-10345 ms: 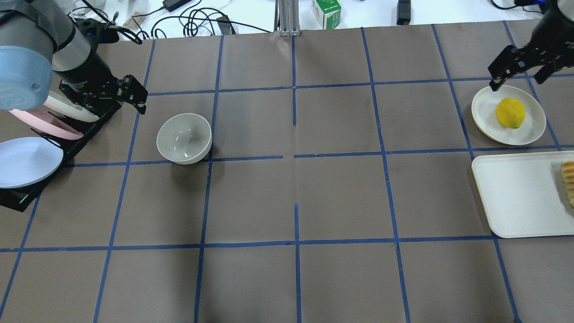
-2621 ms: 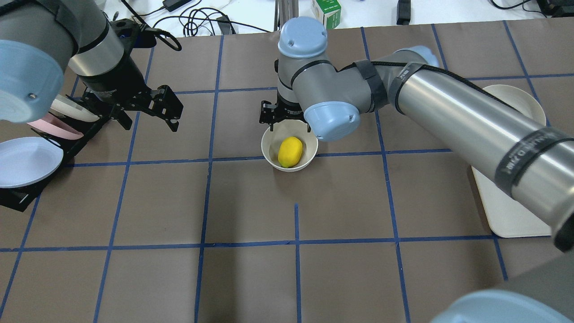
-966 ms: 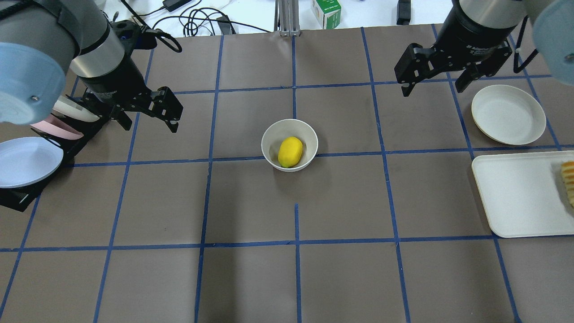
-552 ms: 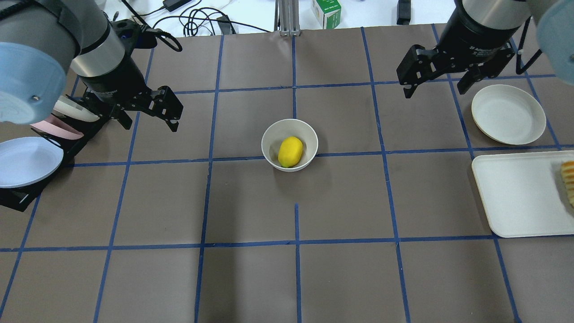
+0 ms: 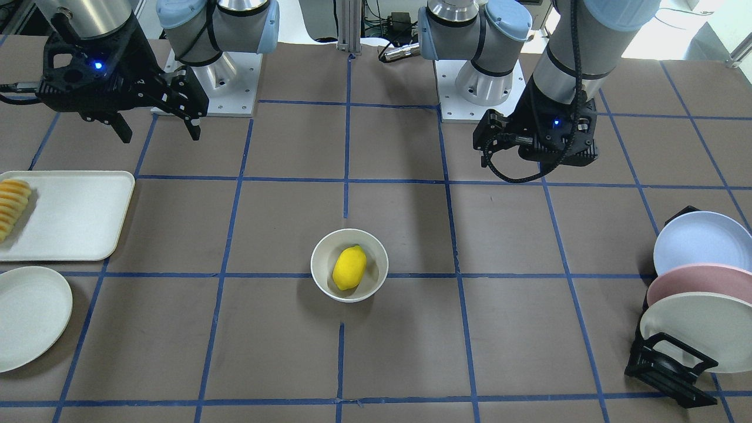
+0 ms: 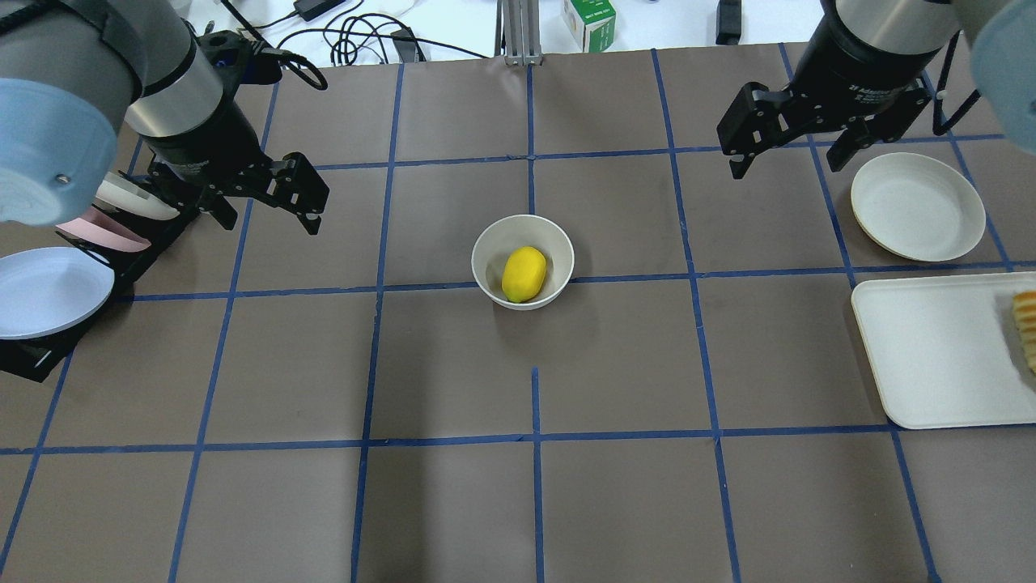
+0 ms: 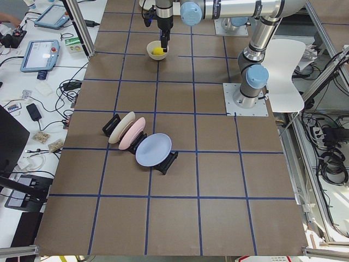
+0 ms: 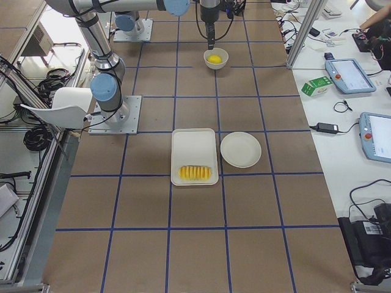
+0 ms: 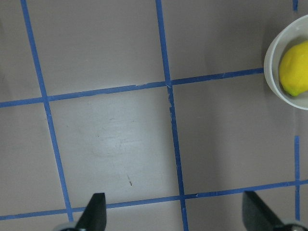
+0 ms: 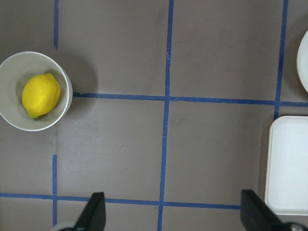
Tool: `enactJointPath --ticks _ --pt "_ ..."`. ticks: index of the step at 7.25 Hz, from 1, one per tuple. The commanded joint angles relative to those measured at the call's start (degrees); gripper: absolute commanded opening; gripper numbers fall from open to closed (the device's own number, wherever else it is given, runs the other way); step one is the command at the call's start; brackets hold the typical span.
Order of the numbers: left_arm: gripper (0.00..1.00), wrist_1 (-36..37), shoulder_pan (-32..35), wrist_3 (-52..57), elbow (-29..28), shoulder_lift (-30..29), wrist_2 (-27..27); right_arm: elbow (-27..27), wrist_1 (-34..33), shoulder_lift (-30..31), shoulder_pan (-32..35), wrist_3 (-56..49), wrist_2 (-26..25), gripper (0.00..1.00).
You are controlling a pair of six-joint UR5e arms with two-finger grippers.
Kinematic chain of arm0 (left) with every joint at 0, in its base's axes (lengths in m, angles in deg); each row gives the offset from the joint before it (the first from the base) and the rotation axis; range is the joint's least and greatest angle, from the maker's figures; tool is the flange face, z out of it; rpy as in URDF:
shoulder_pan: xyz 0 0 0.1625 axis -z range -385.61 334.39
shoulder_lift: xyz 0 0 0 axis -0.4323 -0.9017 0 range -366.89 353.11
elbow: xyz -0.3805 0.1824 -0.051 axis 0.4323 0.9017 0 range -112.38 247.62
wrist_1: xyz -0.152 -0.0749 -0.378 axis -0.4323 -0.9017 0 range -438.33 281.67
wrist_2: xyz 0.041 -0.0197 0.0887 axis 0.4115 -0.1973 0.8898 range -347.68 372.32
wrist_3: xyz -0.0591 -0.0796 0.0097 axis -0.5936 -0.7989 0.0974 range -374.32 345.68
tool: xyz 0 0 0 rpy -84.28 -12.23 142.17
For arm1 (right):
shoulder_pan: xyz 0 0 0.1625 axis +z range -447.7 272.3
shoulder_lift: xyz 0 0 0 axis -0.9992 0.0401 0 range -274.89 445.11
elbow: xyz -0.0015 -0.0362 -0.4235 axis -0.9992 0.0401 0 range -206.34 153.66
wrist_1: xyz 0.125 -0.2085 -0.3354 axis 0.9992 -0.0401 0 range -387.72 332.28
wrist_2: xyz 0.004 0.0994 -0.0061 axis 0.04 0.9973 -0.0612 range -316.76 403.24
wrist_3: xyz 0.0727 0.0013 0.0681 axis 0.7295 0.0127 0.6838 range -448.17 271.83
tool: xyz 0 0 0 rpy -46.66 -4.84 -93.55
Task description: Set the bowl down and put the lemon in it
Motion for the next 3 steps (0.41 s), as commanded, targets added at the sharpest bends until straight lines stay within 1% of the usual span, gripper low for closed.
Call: enactJointPath --ticks 1,3 --pt "1.0 0.1 -0.1 0.0 0.0 0.0 0.0 0.0 0.0 -0.1 0.0 0.0 0.0 1.0" --pt "1.0 0.1 0.0 0.0 0.0 0.0 0.0 1.4 -0.1 -0.8 0.0 0.0 -0.1 1.0"
